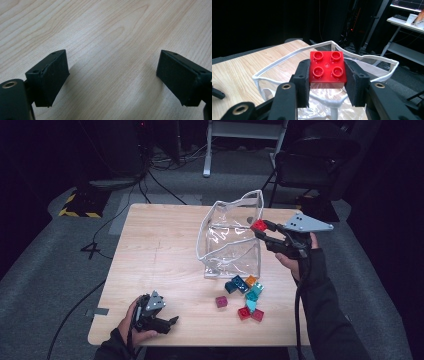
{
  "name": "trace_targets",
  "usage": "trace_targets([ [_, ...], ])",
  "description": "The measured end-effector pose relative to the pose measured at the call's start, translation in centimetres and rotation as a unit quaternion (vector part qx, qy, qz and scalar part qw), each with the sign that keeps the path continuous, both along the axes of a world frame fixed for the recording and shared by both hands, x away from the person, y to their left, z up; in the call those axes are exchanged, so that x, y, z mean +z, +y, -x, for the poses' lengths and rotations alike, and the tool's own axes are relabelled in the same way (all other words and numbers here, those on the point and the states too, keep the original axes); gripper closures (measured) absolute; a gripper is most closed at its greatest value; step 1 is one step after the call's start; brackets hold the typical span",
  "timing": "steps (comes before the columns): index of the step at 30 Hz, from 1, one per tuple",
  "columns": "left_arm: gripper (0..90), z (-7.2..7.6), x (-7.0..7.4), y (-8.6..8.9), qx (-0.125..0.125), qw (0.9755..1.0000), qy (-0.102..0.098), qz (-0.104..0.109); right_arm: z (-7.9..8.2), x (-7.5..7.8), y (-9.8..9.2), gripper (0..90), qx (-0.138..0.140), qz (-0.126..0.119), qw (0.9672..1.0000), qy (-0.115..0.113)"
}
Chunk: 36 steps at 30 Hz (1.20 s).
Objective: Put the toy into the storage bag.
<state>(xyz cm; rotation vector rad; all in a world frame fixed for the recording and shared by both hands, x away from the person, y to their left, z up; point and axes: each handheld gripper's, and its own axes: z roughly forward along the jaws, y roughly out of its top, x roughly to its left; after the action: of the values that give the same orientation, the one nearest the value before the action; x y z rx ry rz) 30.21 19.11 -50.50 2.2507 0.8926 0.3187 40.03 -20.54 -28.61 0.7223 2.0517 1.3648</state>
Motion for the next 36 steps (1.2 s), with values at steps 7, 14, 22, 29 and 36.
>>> trace_targets([
  [7, 11.0, 0.0, 0.0, 0.0, 0.0, 1.0, 0.001, 0.0, -1.0, -0.2, 1.9, 59.3, 0.003, 0.016, 0.9998, 0.006],
  [14, 11.0, 0.0, 0.0, 0.0, 0.0, 1.0, 0.001, 0.0, -2.1, -0.7, 2.9, 59.3, -0.007, 0.028, 0.9995, 0.016],
  [22, 11.0, 0.0, 0.0, 0.0, 0.0, 1.0, 0.001, 0.0, -4.0, -1.6, 3.5, 59.3, -0.029, 0.038, 0.9982, 0.038],
  [29, 11.0, 0.0, 0.0, 0.0, 0.0, 1.0, 0.001, 0.0, -4.9, -2.3, 3.9, 59.3, -0.047, 0.041, 0.9969, 0.048],
  [36, 11.0, 0.0, 0.0, 0.0, 0.0, 1.0, 0.001, 0.0, -5.2, -2.5, 3.9, 57.7, -0.063, 0.041, 0.9959, 0.051],
])
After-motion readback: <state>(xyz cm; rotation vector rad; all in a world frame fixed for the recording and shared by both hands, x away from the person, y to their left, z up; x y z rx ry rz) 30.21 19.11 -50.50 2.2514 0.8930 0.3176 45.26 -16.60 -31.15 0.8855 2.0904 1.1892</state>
